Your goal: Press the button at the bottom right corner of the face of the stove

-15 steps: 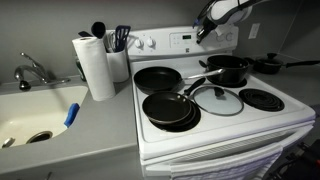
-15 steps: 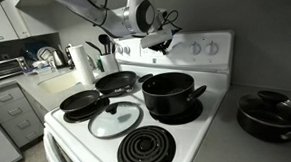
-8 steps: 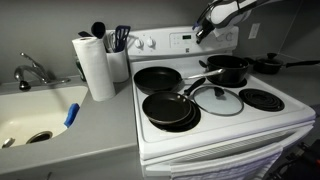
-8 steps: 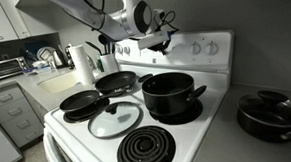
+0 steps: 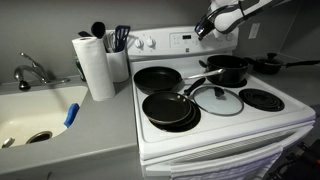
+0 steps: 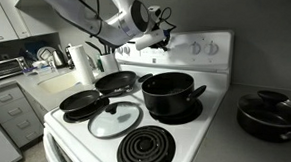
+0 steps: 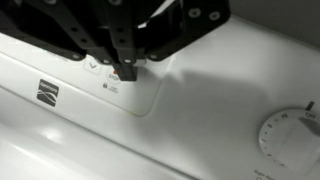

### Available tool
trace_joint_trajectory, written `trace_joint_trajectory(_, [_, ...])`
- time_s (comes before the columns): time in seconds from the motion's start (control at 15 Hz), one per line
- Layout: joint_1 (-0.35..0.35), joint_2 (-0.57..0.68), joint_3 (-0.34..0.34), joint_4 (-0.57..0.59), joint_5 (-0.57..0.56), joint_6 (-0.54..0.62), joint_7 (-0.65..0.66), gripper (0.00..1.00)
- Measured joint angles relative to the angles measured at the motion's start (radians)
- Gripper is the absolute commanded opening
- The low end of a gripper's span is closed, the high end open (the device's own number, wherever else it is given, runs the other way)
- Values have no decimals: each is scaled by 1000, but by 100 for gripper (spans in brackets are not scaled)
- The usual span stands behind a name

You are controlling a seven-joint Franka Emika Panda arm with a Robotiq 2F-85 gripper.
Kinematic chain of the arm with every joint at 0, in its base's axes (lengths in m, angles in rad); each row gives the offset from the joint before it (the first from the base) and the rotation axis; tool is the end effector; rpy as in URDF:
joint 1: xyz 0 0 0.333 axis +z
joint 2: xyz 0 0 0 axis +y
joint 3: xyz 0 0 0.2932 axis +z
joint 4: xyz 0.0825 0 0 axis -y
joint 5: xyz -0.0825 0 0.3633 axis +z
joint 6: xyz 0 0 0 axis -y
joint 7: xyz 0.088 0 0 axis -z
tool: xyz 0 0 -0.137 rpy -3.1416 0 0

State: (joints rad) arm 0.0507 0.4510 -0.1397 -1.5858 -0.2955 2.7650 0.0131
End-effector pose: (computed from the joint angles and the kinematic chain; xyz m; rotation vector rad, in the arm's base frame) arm 0.7187 -0.0391 0.4285 2.6735 0.2268 1.0018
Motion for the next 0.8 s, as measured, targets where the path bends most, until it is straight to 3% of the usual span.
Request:
trace_joint_trajectory(0.4, [114, -86, -120, -85, -189, 26, 223, 0])
trace_joint_trajectory(0.8, [186, -163, -169, -151, -329, 24, 365, 0])
